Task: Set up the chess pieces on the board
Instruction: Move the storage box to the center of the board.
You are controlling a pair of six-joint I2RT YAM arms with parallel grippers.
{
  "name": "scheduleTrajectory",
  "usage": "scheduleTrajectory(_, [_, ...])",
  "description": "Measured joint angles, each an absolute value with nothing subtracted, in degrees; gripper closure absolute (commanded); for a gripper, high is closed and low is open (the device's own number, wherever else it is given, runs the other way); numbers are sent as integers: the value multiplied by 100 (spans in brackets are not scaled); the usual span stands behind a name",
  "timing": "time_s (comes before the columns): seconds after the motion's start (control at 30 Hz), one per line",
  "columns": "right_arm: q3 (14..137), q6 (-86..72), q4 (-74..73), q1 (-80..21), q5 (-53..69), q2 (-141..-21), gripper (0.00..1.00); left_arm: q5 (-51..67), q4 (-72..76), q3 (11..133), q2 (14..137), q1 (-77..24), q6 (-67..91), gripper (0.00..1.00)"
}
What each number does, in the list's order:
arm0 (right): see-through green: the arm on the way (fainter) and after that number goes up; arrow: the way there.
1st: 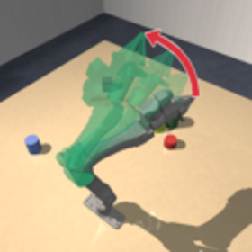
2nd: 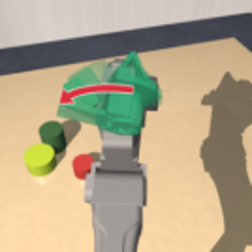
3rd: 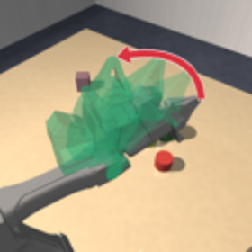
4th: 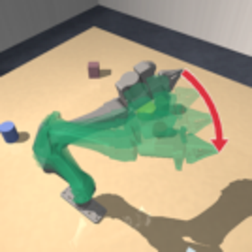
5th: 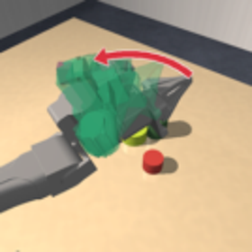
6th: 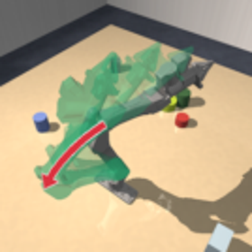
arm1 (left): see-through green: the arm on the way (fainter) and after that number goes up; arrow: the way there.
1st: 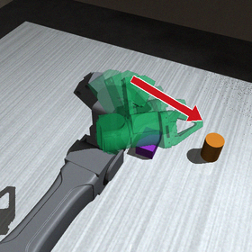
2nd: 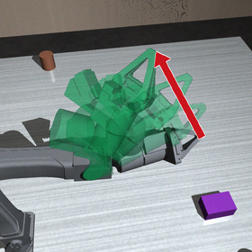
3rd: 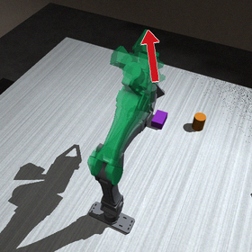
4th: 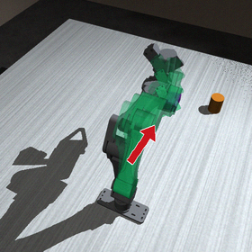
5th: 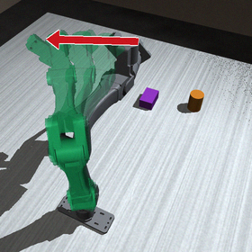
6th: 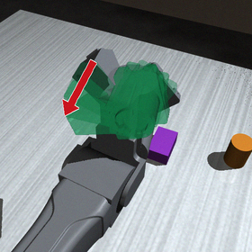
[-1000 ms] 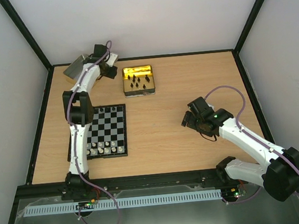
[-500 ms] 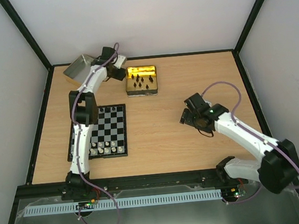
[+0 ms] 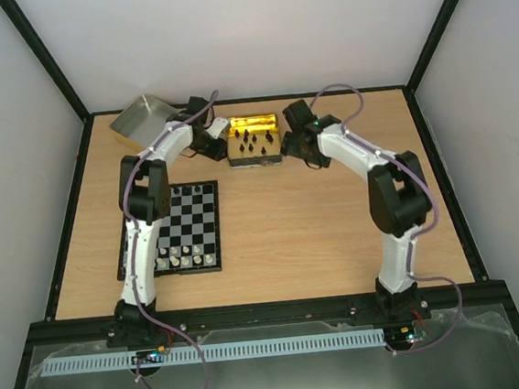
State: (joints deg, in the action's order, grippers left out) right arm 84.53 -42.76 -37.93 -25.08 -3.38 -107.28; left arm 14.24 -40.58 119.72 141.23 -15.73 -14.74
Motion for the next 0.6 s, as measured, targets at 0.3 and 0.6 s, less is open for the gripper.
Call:
scheduleTrajectory(0.3, [10549,-3931,-4088,-2300,-224,-12477,12,1459,-4064,11557,13764,-1726,-1494,56])
scheduleTrajectory(0.6, [10606,-3813,-4158,-2248,-38,-12724,39,1256,-4014,11434,13419,-1712,-1494,53])
